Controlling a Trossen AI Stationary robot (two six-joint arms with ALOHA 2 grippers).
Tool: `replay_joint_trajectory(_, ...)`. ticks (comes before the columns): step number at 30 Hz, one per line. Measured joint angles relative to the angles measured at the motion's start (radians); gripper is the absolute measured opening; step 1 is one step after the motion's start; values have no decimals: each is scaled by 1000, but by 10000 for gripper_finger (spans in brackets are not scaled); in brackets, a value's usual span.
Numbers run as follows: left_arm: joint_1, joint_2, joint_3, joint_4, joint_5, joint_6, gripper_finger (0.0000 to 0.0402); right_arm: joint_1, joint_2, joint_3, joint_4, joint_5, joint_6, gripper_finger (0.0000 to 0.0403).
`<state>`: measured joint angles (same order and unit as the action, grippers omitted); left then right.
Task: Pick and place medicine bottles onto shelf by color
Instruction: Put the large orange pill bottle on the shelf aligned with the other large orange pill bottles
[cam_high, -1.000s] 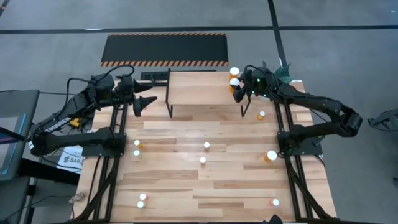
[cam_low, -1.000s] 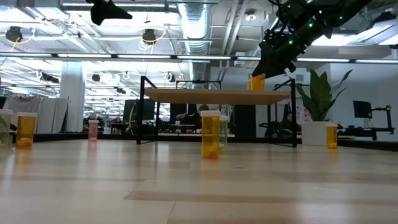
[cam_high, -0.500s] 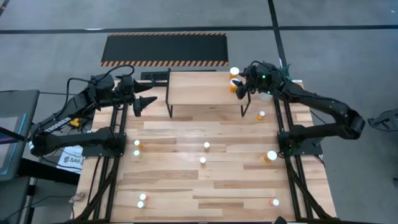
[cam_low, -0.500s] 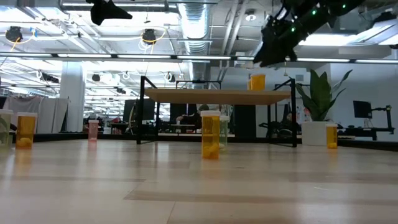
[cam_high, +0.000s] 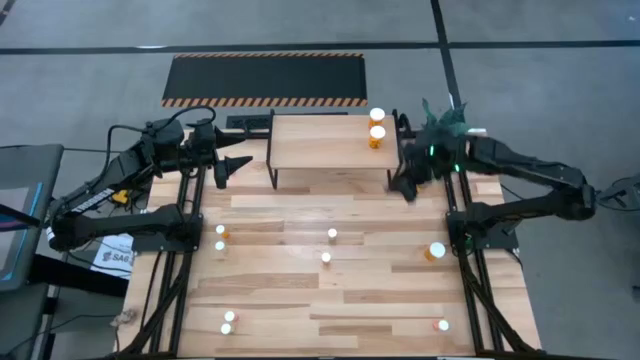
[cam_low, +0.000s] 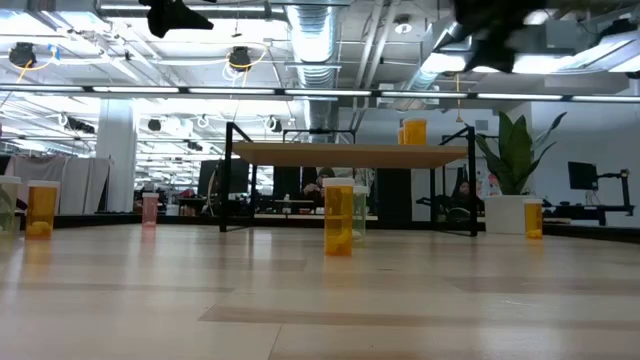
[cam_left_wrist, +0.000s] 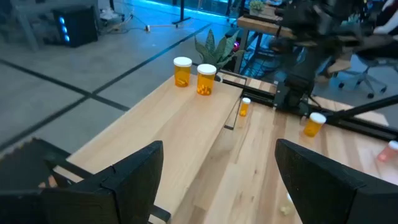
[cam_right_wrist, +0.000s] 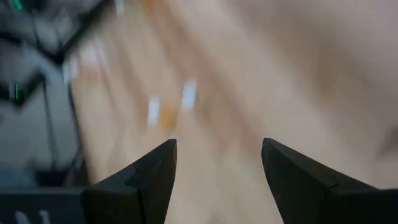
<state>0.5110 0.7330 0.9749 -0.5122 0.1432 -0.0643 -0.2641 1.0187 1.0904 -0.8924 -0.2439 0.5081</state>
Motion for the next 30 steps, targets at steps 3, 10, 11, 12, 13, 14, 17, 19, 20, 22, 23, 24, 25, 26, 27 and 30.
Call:
replay_joint_trajectory(3,0,0,0,14,7,39,297,178,-4,0,-188,8,255,257)
replay_joint_trajectory(10,0,17,0,34,102,68,297,469,55,-7,-401,63,796,256)
replay_joint_trajectory(11,0,21,0,35,122,73,297,490,69,-18,-423,62,837,257)
replay_joint_trajectory(12,0,24,0,35,141,79,297,506,83,-33,-445,62,872,257)
replay_joint_trajectory(13,0,28,0,34,158,81,297,520,97,-48,-461,60,900,259)
replay_joint_trajectory(14,0,34,0,34,170,82,297,533,108,-62,-464,55,912,262)
replay_joint_trajectory(17,0,45,0,33,184,71,297,550,135,-117,-447,25,914,279)
replay_joint_trajectory(19,0,48,0,32,184,50,297,558,153,-147,-442,17,901,293)
replay_joint_trajectory(20,0,48,0,30,184,37,297,562,159,-162,-440,12,891,300)
replay_joint_trajectory(22,0,47,0,33,184,6,297,568,168,-185,-432,10,876,310)
replay_joint_trajectory(23,0,47,0,33,182,-15,297,573,172,-191,-424,9,865,314)
replay_joint_trajectory(24,0,46,0,32,173,-43,297,577,175,-191,-412,9,850,317)
replay_joint_trajectory(25,0,46,0,32,158,-75,297,580,175,-192,-396,9,833,319)
replay_joint_trajectory(26,0,45,0,33,147,-108,297,582,175,-192,-386,8,820,321)
replay_joint_trajectory(27,0,45,0,33,141,-136,297,585,175,-192,-372,5,803,322)
replay_joint_trajectory(30,-3,45,0,32,139,-223,297,585,170,-191,-355,2,760,322)
